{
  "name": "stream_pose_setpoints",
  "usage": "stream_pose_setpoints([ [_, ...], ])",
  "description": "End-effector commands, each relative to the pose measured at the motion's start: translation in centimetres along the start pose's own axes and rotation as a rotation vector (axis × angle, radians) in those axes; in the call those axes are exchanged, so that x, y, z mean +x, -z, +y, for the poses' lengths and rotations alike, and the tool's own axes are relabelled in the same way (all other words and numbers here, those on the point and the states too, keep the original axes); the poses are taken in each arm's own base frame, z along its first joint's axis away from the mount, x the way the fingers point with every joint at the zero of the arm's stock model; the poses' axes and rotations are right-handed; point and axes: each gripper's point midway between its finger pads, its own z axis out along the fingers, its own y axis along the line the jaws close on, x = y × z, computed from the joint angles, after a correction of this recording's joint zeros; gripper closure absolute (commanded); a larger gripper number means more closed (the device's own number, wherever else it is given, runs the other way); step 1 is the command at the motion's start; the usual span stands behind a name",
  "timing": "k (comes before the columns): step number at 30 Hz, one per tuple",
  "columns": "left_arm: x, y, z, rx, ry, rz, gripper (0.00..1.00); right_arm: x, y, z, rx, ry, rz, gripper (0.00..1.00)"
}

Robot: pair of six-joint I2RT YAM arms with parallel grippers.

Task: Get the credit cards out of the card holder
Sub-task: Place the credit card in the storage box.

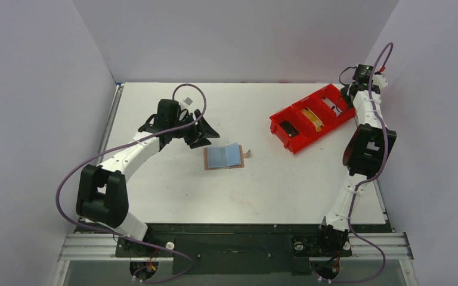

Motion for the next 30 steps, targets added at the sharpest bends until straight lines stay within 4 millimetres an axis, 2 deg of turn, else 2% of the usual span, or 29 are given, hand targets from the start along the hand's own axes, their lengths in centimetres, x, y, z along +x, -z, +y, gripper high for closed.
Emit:
stream_pose_setpoints([
  [1,-1.6,1.2,-2.6,0.048,-0.060,-0.050,0.45,-0.7,-0.5,1.6,-0.036,-0.022,0.007,1.00],
  [5,-1.8,1.3,-2.8,0.043,-0.064,-0.053,0.45,-0.1,-1.7,1.8,-0.038,-0.030,0.031,1.00],
  [14,-1.8,1.2,-2.5,0.027,-0.059,-0.059,0.44,1.0,-2.6,1.8,-0.045,-0.032,0.065,1.00],
  [16,-1.8,1.3,-2.4,0.024,-0.058,-0.062,0.44,0.7,-2.5,2.1,-0.056,-0.031,0.064,0.96],
  [17,-1.8,1.2,-2.4,0.024,-0.059,-0.062,0.44,0.6,-2.5,2.2,-0.058,-0.025,0.063,0.87],
  [18,-1.8,1.2,-2.4,0.023,-0.059,-0.061,0.44,0.3,-2.2,2.5,-0.068,-0.026,0.055,0.84],
  [19,-1.8,1.2,-2.4,0.022,-0.060,-0.062,0.44,0.1,-2.0,2.7,-0.072,-0.024,0.051,0.77],
  [23,-1.8,1.3,-2.4,0.021,-0.059,-0.065,0.44,-0.5,-0.6,4.1,-0.124,-0.022,0.059,0.64],
  [30,-1.8,1.5,-2.7,0.027,-0.065,-0.068,0.43,-1.8,2.9,6.3,-0.181,-0.006,0.031,0.61],
])
